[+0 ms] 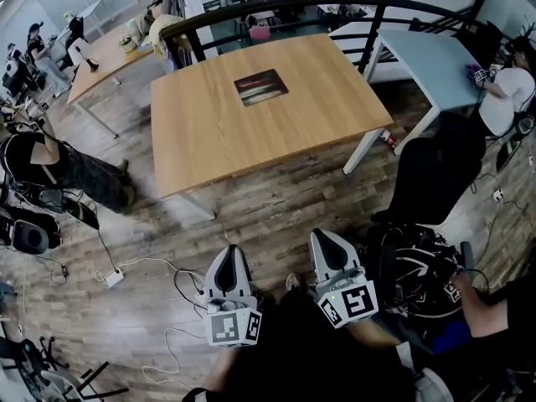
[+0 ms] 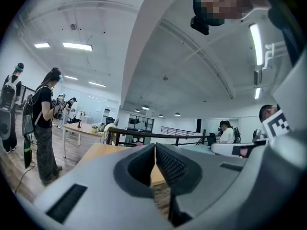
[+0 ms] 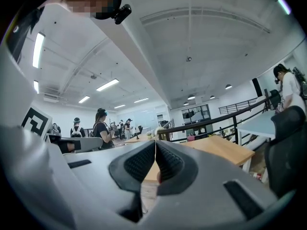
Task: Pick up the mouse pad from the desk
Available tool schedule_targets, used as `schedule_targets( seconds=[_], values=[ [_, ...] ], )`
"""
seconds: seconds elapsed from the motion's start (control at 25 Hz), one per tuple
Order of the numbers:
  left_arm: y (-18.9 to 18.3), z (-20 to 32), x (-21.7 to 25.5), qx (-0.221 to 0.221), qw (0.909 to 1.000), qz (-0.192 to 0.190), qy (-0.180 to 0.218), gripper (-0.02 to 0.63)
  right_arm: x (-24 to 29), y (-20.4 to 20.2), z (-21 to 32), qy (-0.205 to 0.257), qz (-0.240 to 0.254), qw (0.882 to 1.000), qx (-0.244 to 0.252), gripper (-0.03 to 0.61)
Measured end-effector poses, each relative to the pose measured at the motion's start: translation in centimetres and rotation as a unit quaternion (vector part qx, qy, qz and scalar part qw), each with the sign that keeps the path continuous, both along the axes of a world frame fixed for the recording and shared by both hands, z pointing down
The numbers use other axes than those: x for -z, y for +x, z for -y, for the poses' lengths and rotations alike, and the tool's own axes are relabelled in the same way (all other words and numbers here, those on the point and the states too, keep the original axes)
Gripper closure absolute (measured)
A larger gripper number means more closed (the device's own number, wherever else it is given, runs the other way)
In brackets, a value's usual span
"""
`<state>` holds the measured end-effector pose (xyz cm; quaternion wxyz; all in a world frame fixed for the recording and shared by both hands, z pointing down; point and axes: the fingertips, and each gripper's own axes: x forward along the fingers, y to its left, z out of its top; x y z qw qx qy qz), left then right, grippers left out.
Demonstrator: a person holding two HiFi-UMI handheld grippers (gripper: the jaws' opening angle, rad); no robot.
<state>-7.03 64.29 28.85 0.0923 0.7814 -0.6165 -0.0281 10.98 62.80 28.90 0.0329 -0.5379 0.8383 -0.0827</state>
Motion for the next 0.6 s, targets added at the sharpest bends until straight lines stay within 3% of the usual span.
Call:
schedule_targets(
  seconds=[0.32,0.6],
  values=[
    [1.5,0.5,-1.4,0.006,1.0000,0.002,-0.005,0.587,-1.2,2.0,1.4,-0.002,0.008,1.000,0.005,0.548],
    [2.7,5.5,-3.2,-0.001,0.9999,-0.002,-0.012,0.586,-2.7,2.9,5.5,-0.011,0.003,1.000,-0.003,0.548]
  ],
)
